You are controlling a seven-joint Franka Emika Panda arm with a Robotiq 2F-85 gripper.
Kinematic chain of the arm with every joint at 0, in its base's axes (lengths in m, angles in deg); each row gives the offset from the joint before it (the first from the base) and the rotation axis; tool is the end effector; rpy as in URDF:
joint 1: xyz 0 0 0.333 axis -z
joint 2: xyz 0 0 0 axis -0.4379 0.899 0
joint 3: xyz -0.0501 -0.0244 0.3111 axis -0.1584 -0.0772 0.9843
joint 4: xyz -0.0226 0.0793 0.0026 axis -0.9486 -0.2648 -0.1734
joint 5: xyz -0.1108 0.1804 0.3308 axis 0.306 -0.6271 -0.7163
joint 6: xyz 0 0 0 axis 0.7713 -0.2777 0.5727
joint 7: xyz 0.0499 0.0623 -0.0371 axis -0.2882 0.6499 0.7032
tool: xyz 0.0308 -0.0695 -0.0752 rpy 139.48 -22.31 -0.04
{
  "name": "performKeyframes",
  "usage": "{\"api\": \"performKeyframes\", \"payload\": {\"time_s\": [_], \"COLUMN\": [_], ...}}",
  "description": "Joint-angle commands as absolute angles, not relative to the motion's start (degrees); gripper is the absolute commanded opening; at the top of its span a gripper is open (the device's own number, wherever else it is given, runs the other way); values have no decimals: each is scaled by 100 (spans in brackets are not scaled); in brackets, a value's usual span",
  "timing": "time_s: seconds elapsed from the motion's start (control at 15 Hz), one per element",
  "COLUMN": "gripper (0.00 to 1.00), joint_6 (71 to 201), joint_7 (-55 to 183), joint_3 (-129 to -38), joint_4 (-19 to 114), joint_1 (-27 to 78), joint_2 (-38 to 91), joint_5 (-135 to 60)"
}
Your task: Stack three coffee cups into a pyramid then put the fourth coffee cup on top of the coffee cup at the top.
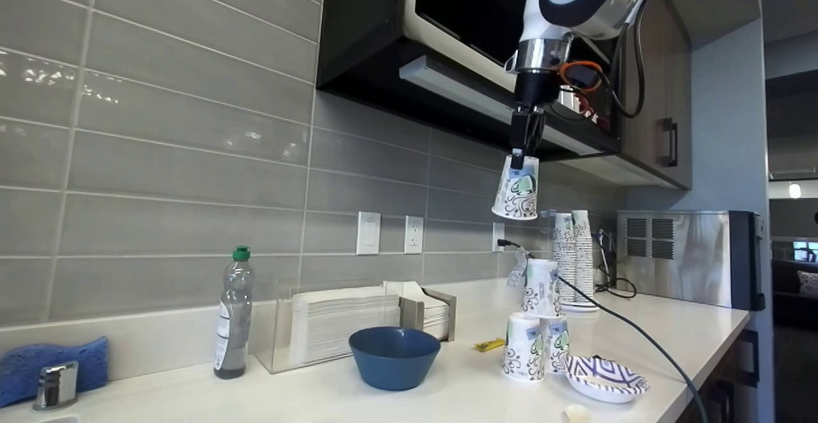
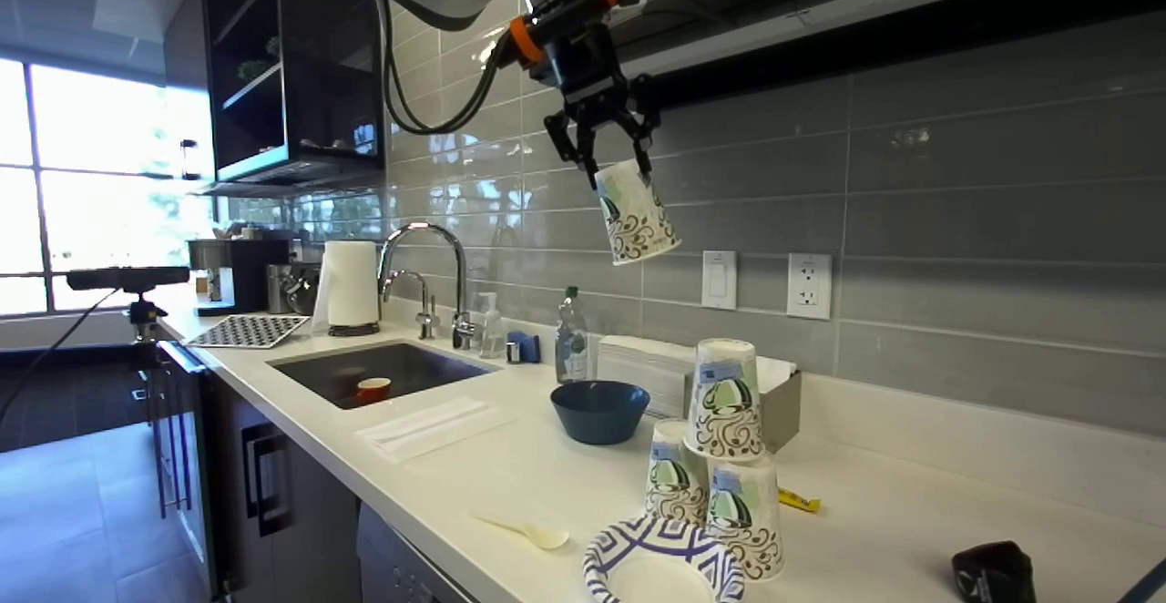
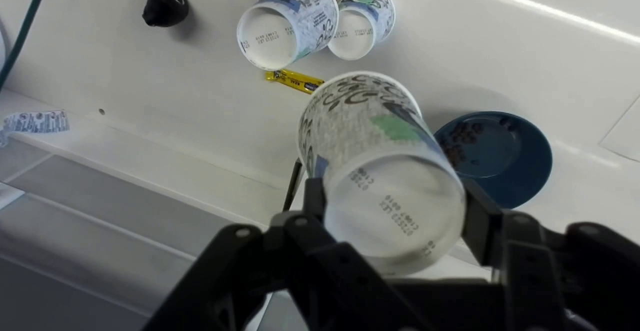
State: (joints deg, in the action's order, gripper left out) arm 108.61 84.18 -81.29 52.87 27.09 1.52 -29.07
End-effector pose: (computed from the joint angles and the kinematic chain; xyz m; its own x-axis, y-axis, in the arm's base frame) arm 0.5318 -0.0411 0.6701 0.9335 0.2761 0.2289 0.2116 -0.9393 0.2701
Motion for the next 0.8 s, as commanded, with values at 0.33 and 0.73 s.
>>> {"api": "performKeyframes", "payload": {"time_s": [0.33,0.73], "gripper": [41,41], "joint_6": [10903,10863], "joint_7": [8081,8072], "joint_3": [-8540,-8770], "joint_4": [4998,4845], "joint_1": [3038,3196], "joint_2": [496,802], "joint_5": [-3016,-3525]}}
